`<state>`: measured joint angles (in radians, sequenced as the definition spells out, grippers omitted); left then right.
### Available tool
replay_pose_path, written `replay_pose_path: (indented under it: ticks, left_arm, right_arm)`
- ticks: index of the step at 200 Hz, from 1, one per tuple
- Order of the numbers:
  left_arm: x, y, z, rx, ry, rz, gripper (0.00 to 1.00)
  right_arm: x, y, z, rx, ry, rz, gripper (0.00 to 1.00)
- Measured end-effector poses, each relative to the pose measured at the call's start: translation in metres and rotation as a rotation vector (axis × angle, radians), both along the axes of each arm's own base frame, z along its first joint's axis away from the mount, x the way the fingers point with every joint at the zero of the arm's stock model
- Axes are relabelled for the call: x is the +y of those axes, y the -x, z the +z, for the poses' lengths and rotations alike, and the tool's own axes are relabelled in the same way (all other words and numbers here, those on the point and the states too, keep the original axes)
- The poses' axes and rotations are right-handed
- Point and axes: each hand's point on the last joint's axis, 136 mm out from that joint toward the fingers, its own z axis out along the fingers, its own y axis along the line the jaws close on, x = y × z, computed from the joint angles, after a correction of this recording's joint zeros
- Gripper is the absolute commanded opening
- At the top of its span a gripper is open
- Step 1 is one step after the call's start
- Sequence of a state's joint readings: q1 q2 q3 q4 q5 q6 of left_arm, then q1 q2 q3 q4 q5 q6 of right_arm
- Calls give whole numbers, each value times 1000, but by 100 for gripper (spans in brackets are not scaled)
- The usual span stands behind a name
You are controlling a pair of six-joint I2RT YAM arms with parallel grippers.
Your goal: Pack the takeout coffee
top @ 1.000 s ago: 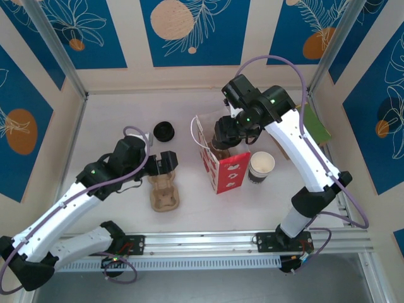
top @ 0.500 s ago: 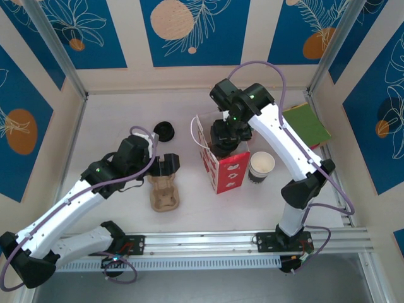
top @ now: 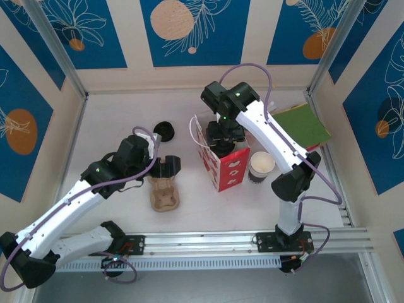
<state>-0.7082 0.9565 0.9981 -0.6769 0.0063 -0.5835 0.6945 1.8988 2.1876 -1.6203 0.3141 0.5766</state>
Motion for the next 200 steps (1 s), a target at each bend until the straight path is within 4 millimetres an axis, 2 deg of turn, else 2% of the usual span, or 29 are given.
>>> replay_pose_path:
  ticks: [35, 120, 200]
  left_arm:
    - [2, -1, 3, -22, -9, 2, 100]
    - [4, -2, 7, -39, -7, 8, 100]
    - [3, -4, 4, -40, -25, -3, 100]
  right_arm:
    - [8, -9, -4, -1, 0, 3, 67]
    - [8, -10, -6, 3, 4, 3, 68]
    - [-3, -7, -25, 49, 71, 23, 68]
